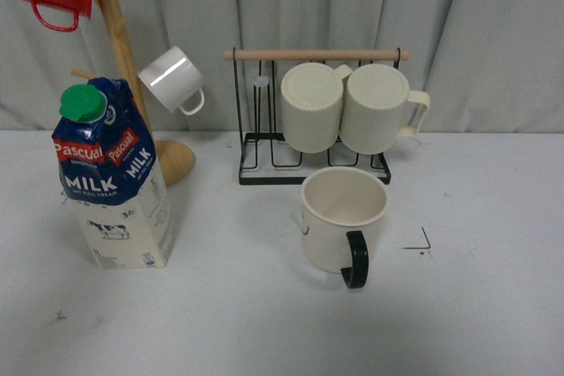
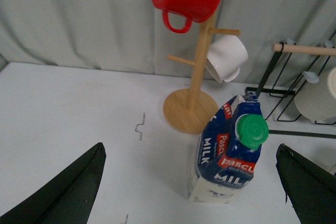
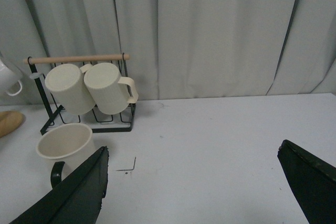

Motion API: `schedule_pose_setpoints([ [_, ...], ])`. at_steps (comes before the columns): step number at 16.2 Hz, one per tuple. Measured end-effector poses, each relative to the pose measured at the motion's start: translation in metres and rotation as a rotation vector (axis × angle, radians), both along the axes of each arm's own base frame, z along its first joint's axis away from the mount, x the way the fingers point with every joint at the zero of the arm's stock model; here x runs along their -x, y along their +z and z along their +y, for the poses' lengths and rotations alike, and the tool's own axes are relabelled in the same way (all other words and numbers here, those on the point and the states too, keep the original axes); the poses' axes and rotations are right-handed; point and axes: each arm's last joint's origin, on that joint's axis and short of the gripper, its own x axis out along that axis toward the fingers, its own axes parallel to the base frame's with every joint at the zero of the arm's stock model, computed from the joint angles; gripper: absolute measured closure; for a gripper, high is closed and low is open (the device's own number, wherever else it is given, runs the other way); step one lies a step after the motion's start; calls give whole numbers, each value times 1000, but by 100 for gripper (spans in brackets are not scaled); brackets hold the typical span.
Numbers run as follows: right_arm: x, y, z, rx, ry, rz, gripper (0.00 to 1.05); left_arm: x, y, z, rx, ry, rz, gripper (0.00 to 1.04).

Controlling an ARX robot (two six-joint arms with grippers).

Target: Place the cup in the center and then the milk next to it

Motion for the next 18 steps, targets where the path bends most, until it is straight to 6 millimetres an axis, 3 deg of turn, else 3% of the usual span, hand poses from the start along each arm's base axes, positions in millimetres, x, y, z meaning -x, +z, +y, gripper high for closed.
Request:
schedule_pose_setpoints([
  [4, 0, 0, 0, 0, 0, 0, 6, -43, -9, -14, -6, -60, 12, 7],
  [7, 0, 0, 0, 0, 0, 0, 6, -63, -38, -25, -25, -95, 88, 7],
  [13, 0, 0, 0, 0, 0, 0, 6, -68, -55, -27, 30, -200, 139, 7],
  [18, 0, 0, 0, 0, 0, 0, 6, -77, -75, -28, 4, -188, 206, 7],
])
